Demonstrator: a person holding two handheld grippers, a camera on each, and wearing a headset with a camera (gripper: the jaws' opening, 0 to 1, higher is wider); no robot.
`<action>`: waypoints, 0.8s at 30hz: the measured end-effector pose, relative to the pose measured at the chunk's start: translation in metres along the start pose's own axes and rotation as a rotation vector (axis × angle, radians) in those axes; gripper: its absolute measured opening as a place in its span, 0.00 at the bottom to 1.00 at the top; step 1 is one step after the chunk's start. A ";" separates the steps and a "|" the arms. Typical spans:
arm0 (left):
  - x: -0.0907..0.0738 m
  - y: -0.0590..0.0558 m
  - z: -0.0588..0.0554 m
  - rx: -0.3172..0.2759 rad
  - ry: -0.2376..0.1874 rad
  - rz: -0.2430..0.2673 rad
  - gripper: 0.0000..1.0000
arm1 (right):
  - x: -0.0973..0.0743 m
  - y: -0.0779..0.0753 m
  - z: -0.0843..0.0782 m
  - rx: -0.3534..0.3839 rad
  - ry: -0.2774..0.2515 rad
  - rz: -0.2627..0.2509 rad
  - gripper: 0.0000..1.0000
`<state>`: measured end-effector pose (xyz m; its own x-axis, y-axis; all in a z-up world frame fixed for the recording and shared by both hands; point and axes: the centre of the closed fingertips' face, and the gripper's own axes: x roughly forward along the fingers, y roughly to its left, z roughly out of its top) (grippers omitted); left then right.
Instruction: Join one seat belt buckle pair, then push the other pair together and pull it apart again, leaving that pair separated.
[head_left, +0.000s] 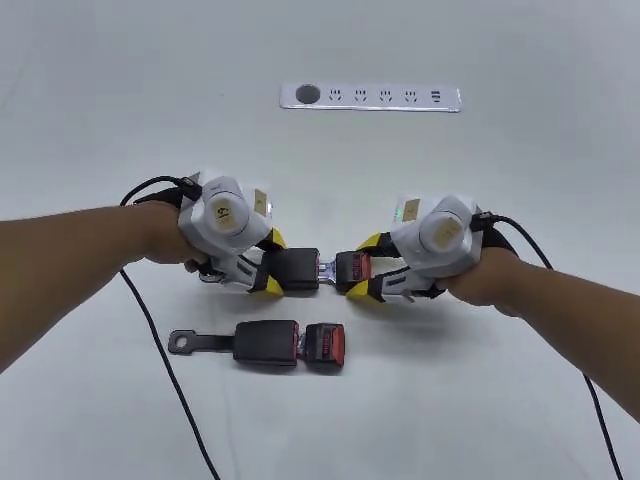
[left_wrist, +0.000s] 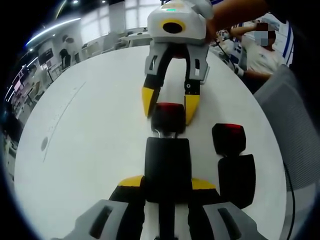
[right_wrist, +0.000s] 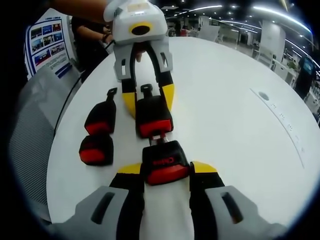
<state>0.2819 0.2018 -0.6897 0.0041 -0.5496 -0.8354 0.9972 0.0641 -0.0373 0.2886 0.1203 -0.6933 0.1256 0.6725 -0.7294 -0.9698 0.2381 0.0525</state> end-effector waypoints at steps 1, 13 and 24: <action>0.000 0.000 0.000 0.001 0.001 0.001 0.33 | -0.001 0.000 -0.001 0.007 -0.006 0.005 0.33; 0.001 0.001 -0.002 -0.007 0.001 0.005 0.33 | -0.018 -0.008 -0.020 -0.002 -0.008 -0.004 0.34; 0.001 0.002 -0.002 -0.015 -0.010 0.007 0.33 | -0.032 -0.007 -0.040 0.016 -0.009 -0.016 0.34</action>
<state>0.2833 0.2032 -0.6918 0.0122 -0.5570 -0.8305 0.9960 0.0806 -0.0394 0.2827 0.0691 -0.6974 0.1429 0.6746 -0.7242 -0.9643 0.2598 0.0517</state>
